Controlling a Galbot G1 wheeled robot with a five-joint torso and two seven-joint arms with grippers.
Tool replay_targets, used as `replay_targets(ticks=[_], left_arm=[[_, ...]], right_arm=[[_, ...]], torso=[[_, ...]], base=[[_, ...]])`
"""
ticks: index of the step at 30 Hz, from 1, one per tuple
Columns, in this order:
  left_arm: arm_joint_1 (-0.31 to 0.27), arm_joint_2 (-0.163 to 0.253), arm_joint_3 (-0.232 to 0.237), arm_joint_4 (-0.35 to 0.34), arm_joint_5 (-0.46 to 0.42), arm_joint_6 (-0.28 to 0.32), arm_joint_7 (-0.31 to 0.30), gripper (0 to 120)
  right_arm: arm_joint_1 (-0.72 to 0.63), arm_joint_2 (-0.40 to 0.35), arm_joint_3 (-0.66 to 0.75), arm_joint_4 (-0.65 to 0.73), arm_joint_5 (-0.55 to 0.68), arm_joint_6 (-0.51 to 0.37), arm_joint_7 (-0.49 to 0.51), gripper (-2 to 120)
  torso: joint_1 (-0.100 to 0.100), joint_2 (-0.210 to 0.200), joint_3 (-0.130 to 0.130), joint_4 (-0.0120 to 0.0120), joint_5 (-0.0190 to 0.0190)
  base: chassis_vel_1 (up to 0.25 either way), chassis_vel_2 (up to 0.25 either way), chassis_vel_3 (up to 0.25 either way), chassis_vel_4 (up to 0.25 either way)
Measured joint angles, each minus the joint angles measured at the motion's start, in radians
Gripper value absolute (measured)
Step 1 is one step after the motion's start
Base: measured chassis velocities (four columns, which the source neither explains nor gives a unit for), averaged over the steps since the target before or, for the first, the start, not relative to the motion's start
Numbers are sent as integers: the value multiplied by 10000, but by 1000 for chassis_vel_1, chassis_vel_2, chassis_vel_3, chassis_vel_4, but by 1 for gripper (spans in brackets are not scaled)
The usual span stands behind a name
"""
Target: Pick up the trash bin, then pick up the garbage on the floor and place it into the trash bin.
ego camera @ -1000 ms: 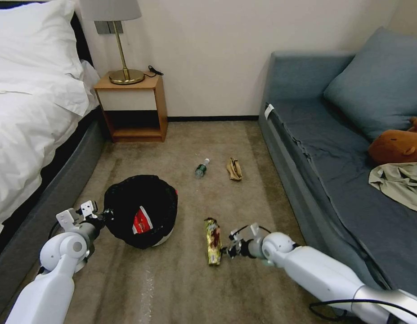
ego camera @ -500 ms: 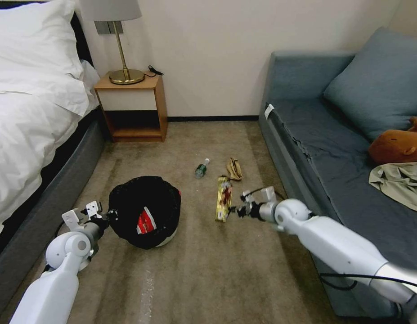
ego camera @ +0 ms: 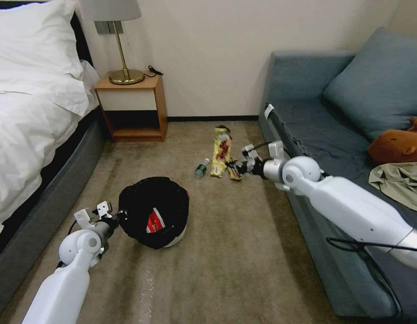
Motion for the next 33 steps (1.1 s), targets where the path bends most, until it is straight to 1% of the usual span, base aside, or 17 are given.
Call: replay_targets(ticks=[2, 3, 7, 8, 10, 11, 12, 13, 15, 16, 22, 25, 29, 33], left_arm=[[-1, -3, 8, -151, -9, 48, -94, 2], [-1, -3, 8, -151, -9, 48, -94, 2], [17, -2, 5, -305, -28, 91, -163, 2], [17, -2, 5, -305, -28, 91, -163, 2], [59, -14, -13, -435, -68, 126, -234, 2], [59, -14, -13, -435, -68, 126, -234, 2], [102, -29, -15, -546, -101, 163, -288, 2], [102, -29, -15, -546, -101, 163, -288, 2], [170, -53, -39, -740, -196, 225, -408, 2], [170, -53, -39, -740, -196, 225, -408, 2], [375, -83, -181, -1364, -445, 342, -708, 2], [396, -90, -187, -1443, -474, 355, -732, 2], [537, -161, -209, -1795, -613, 406, -862, 2], [625, -175, -212, -1953, -686, 426, -902, 2]], right_arm=[[295, 12, -136, 382, 47, 53, 32, 0], [295, 12, -136, 382, 47, 53, 32, 0], [555, 10, -412, 1223, 65, 156, 134, 0], [555, 10, -412, 1223, 65, 156, 134, 0], [652, 1, -711, 1967, 28, 227, 288, 0], [652, 1, -711, 1967, 28, 227, 288, 0], [705, 10, -901, 2337, -50, 274, 356, 0], [705, 10, -901, 2337, -50, 274, 356, 0], [784, 107, -1206, 2772, -201, 323, 499, 0], [784, 107, -1206, 2772, -201, 323, 499, 0], [902, 471, -1951, 3113, -712, 416, 613, 0], [901, 521, -2045, 3113, -774, 428, 613, 0], [854, 796, -2436, 2926, -1076, 499, 613, 0], [826, 958, -2610, 2726, -1251, 561, 612, 0]], torso=[[0, 0, -1, 0, 0], [0, 0, -1, 0, 0], [0, 0, -1, 0, 0], [0, 0, -1, 0, 0], [0, 1, -1, 0, 1], [0, 1, -1, 0, 1], [0, 0, -1, 0, 0], [0, 0, -1, 0, 0], [0, 0, -1, -1, 0], [0, 0, -1, -1, 0], [-1, 0, -1, 1, 0], [0, 0, -1, 0, 0], [-1, 0, -1, 0, 1], [-1, 1, -1, 0, 1]], base=[[0, 0, 0, 0], [0, 0, 0, 0], [0, 0, 0, 0], [0, 0, 0, 0], [0, 0, 0, 0], [0, 0, 0, 0], [0, 0, 0, 0], [0, 0, 0, 0], [0, 0, 0, 0], [0, 0, 0, 0], [0, 0, 0, 0], [0, 0, 0, 0], [0, 0, 0, 0], [0, 0, 0, 0]])
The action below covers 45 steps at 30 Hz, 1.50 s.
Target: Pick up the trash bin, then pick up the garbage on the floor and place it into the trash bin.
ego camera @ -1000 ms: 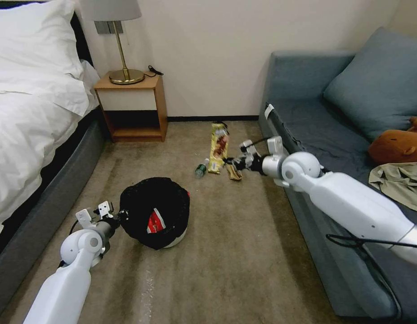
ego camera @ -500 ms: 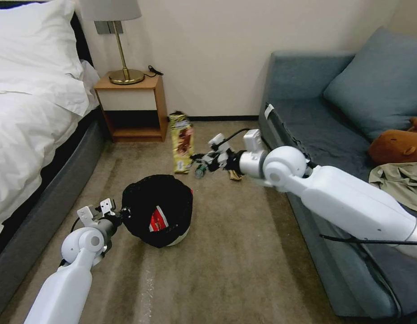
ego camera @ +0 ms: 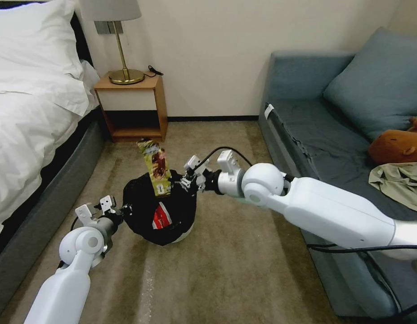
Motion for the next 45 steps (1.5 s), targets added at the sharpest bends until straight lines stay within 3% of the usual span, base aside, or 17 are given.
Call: replay_targets(ticks=[8, 20, 36, 42, 45], left_arm=[[105, 73, -26, -236, -276, 27, -101, 2], [-8, 131, -33, -260, -501, 39, -224, 2], [0, 114, -118, -200, -494, 43, -194, 2], [25, 132, -199, -146, -469, 43, -155, 2], [23, 138, -214, -139, -465, 42, -143, 2]], right_arm=[[-175, 427, -311, -666, -563, 147, -146, 0], [-303, 458, -537, -766, -785, 182, -162, 1], [-265, 486, -460, -545, -699, 243, 151, 58], [-414, 288, 659, -117, -911, 406, 603, 85], [-439, 216, 1033, -54, -1048, 407, 724, 91]], torso=[[0, 0, 0, 0, 1], [0, -1, 0, 0, 0], [0, -1, 0, 0, 0], [0, -1, 0, 0, 0], [0, -1, 1, 0, 1]], base=[[0, 0, 0, 0], [0, 0, 0, 0], [0, 0, 0, 0], [0, 0, 0, 0], [0, 0, 0, 0]])
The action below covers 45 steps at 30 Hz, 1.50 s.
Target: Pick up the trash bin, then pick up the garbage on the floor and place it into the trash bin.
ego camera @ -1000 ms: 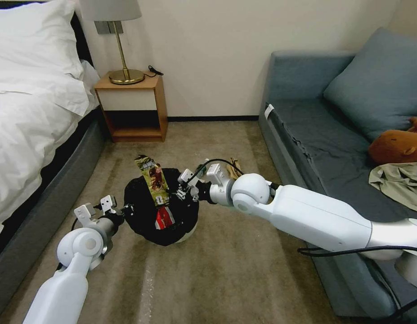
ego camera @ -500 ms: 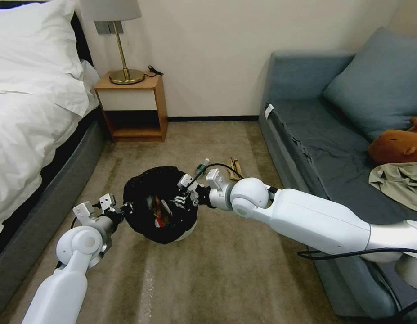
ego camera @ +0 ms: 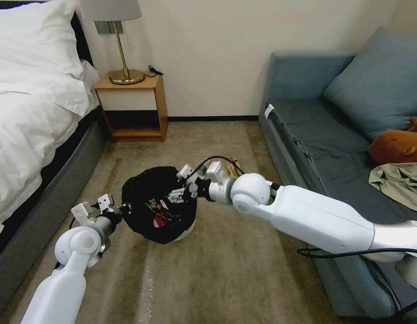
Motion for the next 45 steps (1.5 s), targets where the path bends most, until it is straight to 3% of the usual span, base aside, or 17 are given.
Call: replay_targets(ticks=[2, 9, 26, 33, 45], left_arm=[[-18, 17, -13, 1, 7, -1, 6, 2], [-37, 91, -86, -42, 17, -18, 23, 2], [82, 227, -181, -281, 490, -106, 144, 2], [123, 248, -173, -471, 576, -124, 134, 2], [248, 271, -220, -647, 644, -136, 88, 2]], right_arm=[[-10, -157, 456, 158, -116, 30, 304, 99], [-472, -457, 1470, 565, -546, 142, 961, 100], [-5210, -1769, 6760, 2498, -2468, 242, 1706, 100], [-7343, -1482, 8458, 3196, -3005, 180, 1888, 100], [-9073, -584, 9929, 3680, -3437, 108, 2098, 100]], torso=[[0, 0, -1, 0, -1], [0, 1, 0, 1, 0], [0, 1, 0, -1, 2], [0, 0, -1, -2, -2], [0, 1, -1, 0, -1]], base=[[0, 0, 0, 0], [0, 0, 0, 0], [0, 0, 0, 0], [0, 0, 0, 0], [0, 0, 0, 0]])
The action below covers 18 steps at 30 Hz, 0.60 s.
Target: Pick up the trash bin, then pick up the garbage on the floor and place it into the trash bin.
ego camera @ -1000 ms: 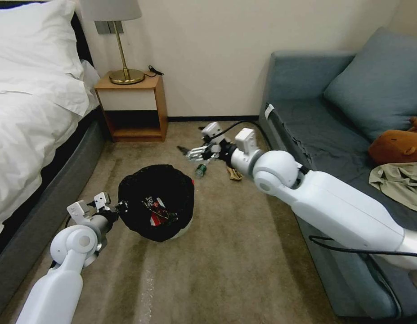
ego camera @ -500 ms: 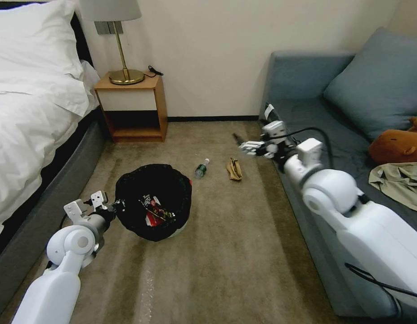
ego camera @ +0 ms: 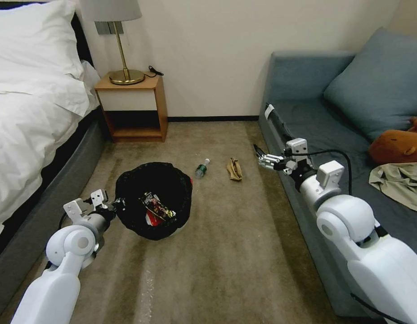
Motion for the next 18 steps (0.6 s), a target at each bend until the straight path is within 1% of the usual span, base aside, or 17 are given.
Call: replay_targets(ticks=[5, 10, 12, 18], left_arm=[[5, 45, -52, -8, 6, -10, 1, 2], [5, 45, -53, -11, 18, -12, 2, 2], [4, 41, -59, -29, 26, -15, 7, 2], [14, 35, -92, -57, 30, -23, 18, 2]], right_arm=[[-828, 345, 629, 335, -354, 55, -203, 100], [-1121, 483, 832, 451, -488, 66, -292, 100], [-1535, 658, 1110, 597, -645, 85, -393, 100], [-2063, 882, 1423, 765, -850, 132, -535, 100]], torso=[[0, 0, 0, 0, -1], [0, 0, 0, 0, 0], [0, 0, 0, 0, 0], [0, 0, 0, 0, 0]], base=[[0, 0, 0, 0], [0, 0, 0, 0], [0, 0, 0, 0], [0, 0, 0, 0]])
